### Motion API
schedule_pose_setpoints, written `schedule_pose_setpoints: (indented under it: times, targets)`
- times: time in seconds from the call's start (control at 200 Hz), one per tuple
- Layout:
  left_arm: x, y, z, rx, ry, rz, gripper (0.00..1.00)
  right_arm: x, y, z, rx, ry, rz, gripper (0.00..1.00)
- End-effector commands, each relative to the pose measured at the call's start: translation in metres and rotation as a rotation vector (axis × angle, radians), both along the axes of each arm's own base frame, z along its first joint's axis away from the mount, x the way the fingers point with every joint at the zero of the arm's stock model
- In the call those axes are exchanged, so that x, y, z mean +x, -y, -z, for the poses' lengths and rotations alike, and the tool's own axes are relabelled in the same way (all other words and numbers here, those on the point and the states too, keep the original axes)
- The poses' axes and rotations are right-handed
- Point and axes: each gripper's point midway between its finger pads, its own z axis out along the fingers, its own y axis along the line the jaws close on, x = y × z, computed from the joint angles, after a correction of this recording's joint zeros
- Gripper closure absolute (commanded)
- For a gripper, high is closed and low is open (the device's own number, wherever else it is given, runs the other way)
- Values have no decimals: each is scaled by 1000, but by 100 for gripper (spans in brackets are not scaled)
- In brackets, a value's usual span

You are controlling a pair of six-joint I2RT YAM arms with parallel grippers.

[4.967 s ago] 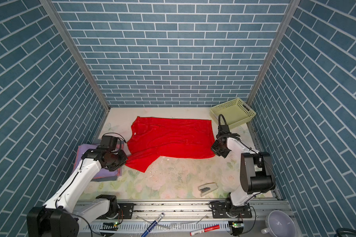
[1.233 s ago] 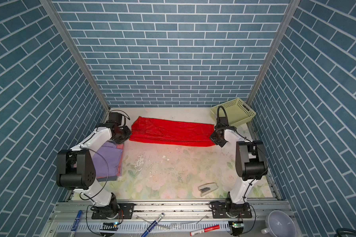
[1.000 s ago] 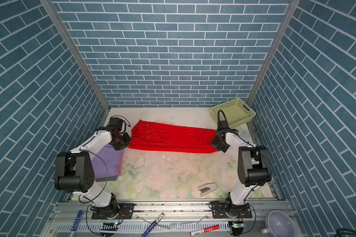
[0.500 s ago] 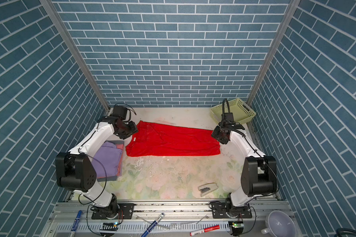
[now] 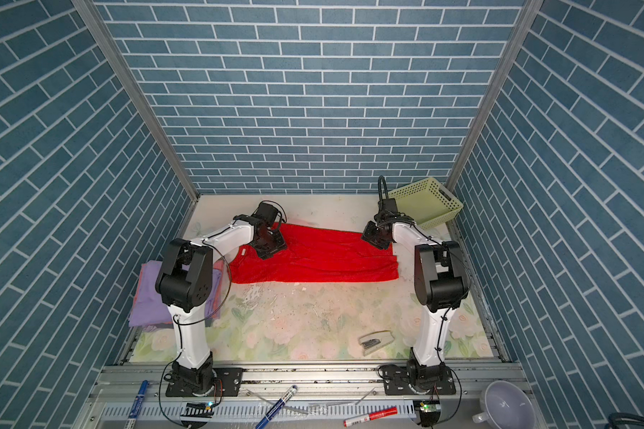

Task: Fold and stack t-shirts
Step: Rotate the T-shirt at the center of the table.

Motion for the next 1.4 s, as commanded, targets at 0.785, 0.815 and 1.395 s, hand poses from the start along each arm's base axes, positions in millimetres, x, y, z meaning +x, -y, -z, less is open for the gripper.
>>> schedule_pose_setpoints:
  times: [0.785,0.815,1.395]
  targets:
    - [151,148,23,-294,213,400,44,-202,-117,80,-48,-453,-605,60]
    - [151,156,23,-303,230,423,44,-210,-125,79,-34,-456,-636,59]
    - [134,169,-66,-179,425,619,41,-218,-136,-7,-138,-223,-800,55]
